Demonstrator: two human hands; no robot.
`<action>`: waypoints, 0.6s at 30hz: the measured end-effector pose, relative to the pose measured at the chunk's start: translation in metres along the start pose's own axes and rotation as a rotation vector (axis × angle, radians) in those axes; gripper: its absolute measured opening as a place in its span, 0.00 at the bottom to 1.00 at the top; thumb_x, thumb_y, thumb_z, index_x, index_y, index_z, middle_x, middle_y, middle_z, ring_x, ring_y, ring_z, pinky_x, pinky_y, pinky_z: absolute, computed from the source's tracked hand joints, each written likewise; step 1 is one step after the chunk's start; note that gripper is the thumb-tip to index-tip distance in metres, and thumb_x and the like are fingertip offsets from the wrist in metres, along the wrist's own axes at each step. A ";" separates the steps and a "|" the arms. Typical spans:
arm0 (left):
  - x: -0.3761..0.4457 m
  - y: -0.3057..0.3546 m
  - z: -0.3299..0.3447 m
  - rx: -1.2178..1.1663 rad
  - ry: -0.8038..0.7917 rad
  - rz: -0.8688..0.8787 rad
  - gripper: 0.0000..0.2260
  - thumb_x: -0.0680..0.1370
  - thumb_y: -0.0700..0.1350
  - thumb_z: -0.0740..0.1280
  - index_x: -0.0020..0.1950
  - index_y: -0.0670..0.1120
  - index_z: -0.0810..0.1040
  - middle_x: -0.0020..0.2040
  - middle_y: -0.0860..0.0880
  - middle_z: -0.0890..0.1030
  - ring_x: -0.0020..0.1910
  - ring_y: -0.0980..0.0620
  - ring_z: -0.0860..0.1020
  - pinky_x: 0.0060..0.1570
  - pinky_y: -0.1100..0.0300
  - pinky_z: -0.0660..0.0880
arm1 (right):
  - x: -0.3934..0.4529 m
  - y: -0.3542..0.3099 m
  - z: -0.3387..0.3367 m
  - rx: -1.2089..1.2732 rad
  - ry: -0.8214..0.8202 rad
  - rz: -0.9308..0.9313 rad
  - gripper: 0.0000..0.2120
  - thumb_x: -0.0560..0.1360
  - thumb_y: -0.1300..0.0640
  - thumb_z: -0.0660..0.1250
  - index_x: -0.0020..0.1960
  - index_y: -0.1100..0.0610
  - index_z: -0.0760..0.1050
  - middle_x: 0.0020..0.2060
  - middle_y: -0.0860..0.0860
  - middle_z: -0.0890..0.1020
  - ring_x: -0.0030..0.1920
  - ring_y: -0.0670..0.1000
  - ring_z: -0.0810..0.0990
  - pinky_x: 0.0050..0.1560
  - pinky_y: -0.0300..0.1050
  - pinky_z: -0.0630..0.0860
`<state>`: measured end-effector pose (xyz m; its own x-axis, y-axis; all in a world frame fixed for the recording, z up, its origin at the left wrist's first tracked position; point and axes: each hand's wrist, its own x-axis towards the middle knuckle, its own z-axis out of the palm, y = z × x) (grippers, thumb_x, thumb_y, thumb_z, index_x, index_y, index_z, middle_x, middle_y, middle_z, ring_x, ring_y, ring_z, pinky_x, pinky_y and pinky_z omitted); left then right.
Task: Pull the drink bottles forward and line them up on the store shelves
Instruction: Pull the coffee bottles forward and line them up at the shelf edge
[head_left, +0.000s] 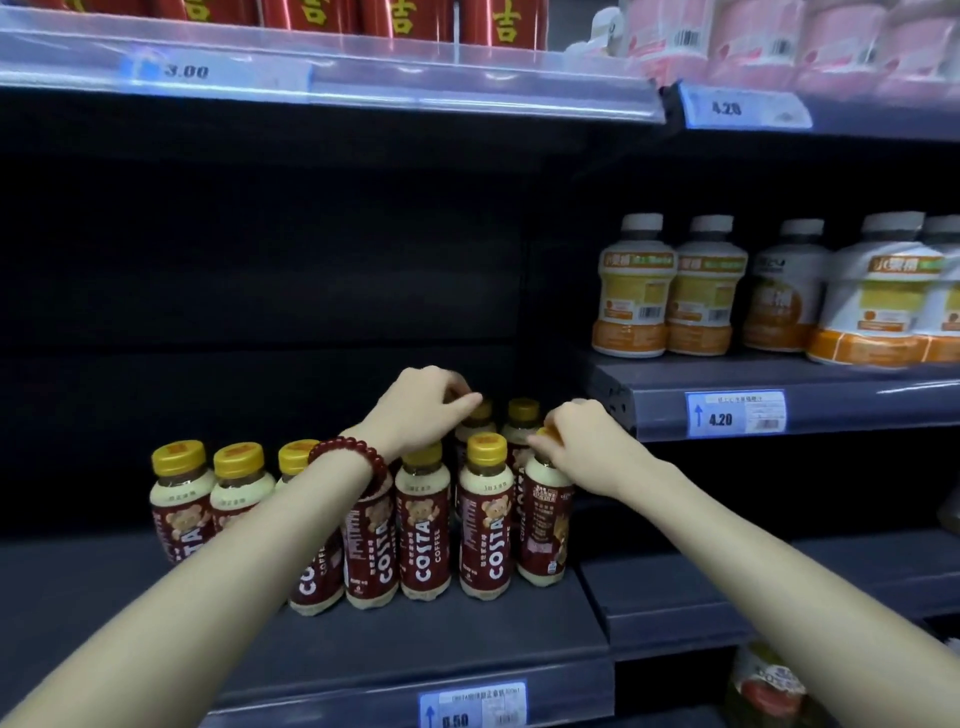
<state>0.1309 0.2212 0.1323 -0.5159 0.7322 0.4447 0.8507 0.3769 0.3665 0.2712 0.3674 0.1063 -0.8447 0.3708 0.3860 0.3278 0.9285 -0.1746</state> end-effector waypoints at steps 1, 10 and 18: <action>0.003 0.000 0.000 0.001 0.007 -0.004 0.15 0.78 0.54 0.62 0.57 0.46 0.81 0.53 0.48 0.83 0.52 0.51 0.80 0.51 0.56 0.78 | -0.001 0.001 0.000 0.010 -0.010 -0.007 0.17 0.79 0.50 0.61 0.45 0.64 0.75 0.46 0.58 0.77 0.45 0.56 0.77 0.44 0.45 0.72; -0.003 0.010 0.021 -0.082 -0.148 0.070 0.14 0.75 0.59 0.66 0.49 0.51 0.83 0.44 0.55 0.82 0.44 0.60 0.78 0.41 0.67 0.75 | -0.009 0.011 -0.002 0.135 -0.080 -0.055 0.20 0.80 0.53 0.59 0.71 0.58 0.69 0.63 0.56 0.74 0.64 0.54 0.72 0.63 0.44 0.67; -0.008 0.006 0.019 -0.042 -0.182 0.106 0.20 0.68 0.59 0.73 0.54 0.49 0.83 0.50 0.52 0.83 0.48 0.57 0.80 0.48 0.61 0.79 | -0.003 0.008 0.009 0.099 0.058 -0.034 0.19 0.73 0.46 0.69 0.57 0.58 0.76 0.50 0.53 0.76 0.52 0.53 0.76 0.50 0.41 0.71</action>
<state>0.1417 0.2280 0.1156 -0.3935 0.8584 0.3291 0.8925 0.2709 0.3606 0.2721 0.3732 0.0960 -0.8278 0.3424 0.4445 0.2535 0.9350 -0.2482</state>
